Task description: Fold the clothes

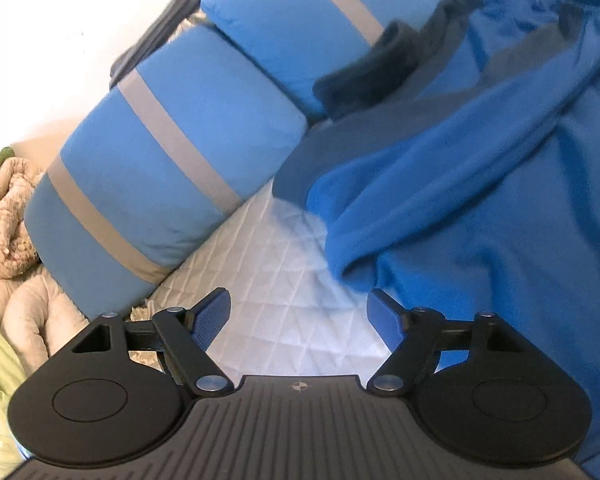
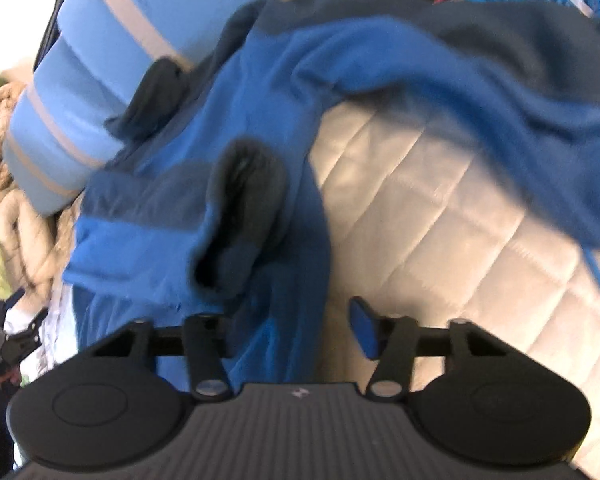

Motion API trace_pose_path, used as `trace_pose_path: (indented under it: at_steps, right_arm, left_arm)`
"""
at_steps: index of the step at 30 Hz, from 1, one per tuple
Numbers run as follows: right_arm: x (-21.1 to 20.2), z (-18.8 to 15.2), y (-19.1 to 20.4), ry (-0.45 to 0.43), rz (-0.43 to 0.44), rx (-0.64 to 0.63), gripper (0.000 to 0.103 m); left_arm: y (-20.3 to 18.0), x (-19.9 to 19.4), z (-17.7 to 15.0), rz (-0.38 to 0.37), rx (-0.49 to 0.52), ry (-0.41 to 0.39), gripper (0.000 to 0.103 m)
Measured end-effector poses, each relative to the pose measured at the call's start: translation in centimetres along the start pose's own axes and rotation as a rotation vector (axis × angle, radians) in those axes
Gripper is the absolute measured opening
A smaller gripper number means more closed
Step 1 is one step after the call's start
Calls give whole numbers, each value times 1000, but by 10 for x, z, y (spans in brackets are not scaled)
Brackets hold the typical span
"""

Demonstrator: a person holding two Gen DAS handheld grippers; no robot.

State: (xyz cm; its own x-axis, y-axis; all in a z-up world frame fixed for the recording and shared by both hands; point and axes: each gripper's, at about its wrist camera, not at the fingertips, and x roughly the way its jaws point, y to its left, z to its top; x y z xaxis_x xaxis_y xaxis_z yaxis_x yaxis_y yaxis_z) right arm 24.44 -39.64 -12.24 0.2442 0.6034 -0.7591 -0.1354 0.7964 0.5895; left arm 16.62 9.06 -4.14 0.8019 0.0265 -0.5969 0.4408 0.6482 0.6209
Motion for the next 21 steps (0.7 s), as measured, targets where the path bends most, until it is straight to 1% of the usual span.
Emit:
trace_pose_path:
  at_steps: [1,2,4,7,10,12,13,14,15,17,19,21]
  right_arm:
    - [3,-2,0,14,22,-2,30]
    - [6,-5,1,27,37,-5,9]
    - [5,-8,3,23,-2,-20,8]
    - [-12,-14,0,-20,-29,-36,7]
    - [-29,-18,-10,-40,-12,-34,7]
    - [-31,-22,-17,-24,-22,-40,8]
    - [-31,-23,-19,-20,-24,-39,15]
    - [-32,-23,-22,-19,-25,-38,37]
    - [-35,-21,-24,-37,-23,-39,40]
    - [-46,-14,-31,-114,18,-21,56]
    - [-52,-3,-41,-180,76,35,63]
    - [-53,10,-50,-228,128,89,63]
  left_arm:
    - [-2,-3,4,-5,-5,-4,73]
    - [-4,-6,9,-11,-10,-7,73]
    - [-9,-11,19,-24,-21,-12,73]
    - [-16,-22,30,-53,-38,-36,73]
    - [-25,-32,43,-88,-59,-77,73]
    - [-33,-41,55,-125,-81,-103,73]
    - [-38,-46,61,-149,-87,-120,73]
    - [-44,-51,67,-174,-91,-138,73]
    - [-49,-56,73,-200,-95,-157,73]
    - [-66,-66,85,-254,-83,-191,73]
    - [-82,-73,96,-308,-74,-218,73]
    - [-98,-77,107,-363,-72,-235,73]
